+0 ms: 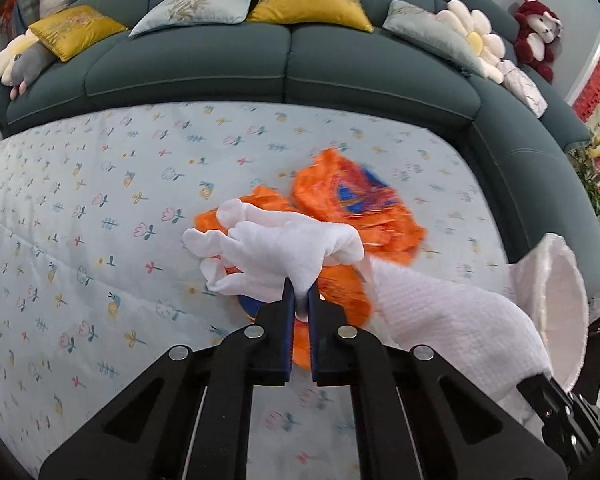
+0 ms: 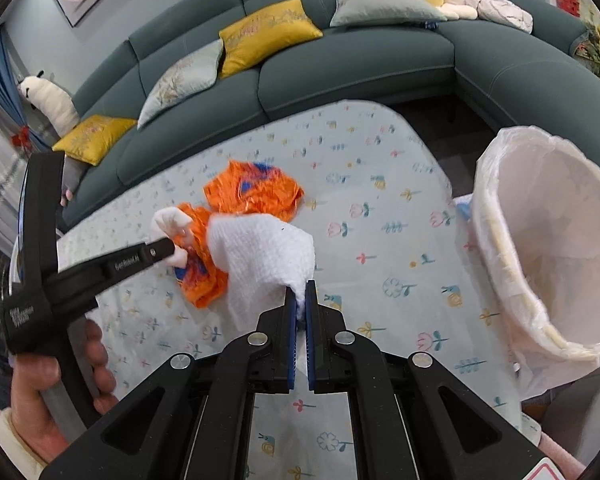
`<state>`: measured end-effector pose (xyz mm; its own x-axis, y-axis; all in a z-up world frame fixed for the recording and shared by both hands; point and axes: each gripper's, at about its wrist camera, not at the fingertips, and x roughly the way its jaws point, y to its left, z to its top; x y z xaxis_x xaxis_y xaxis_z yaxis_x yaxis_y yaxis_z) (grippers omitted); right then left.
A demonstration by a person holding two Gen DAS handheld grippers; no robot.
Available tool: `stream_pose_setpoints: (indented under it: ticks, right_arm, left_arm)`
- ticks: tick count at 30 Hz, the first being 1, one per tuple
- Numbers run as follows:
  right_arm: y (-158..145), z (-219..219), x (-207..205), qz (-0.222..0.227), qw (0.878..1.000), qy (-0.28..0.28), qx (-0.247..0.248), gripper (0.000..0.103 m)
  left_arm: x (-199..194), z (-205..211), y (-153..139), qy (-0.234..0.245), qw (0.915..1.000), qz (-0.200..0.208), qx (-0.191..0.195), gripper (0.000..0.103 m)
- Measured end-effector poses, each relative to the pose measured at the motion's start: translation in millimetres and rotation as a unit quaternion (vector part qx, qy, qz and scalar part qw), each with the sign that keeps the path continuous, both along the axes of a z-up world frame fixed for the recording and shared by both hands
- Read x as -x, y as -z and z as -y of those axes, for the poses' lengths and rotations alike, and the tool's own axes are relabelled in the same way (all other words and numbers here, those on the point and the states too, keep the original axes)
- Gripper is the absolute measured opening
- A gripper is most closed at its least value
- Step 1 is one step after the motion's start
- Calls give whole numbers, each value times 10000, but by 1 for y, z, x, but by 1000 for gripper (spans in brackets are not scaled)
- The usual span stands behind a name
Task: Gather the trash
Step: 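Grasp the white towel with the right gripper while the left grasps the white glove, then carry glove and towel over the bin and release both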
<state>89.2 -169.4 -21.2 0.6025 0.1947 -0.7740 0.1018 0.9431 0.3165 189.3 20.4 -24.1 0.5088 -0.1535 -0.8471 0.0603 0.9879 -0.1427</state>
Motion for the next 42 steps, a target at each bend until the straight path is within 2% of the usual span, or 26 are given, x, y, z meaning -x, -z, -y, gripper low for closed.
stream_pose_setpoints:
  ticks: [7, 14, 23, 30, 37, 40, 42]
  right_arm:
    - [-28, 30, 16, 309, 9993, 226, -41, 4]
    - [-50, 71, 33, 562, 9970, 528, -14, 4]
    - [-61, 139, 55, 722, 9921, 1020, 39, 4]
    - [-57, 194, 70, 736, 9866, 1449, 142, 4]
    - [-48, 229, 80, 675, 9827, 1716, 171, 4]
    - [-43, 237, 83, 632, 9819, 1777, 178, 4]
    - [-40, 241, 84, 601, 9816, 1806, 176, 4]
  left_arm:
    - [21, 41, -32, 371, 9990, 204, 142, 6]
    - [41, 98, -50, 813, 9961, 303, 132, 6]
    - [65, 180, -56, 1515, 9879, 336, 60, 6]
    - [78, 239, -54, 2076, 9777, 323, 47, 6]
    - [86, 285, -41, 2487, 9684, 155, 100, 6]
    - [90, 299, -37, 2597, 9655, 131, 106, 10]
    - [90, 302, -36, 2586, 9659, 143, 44, 32]
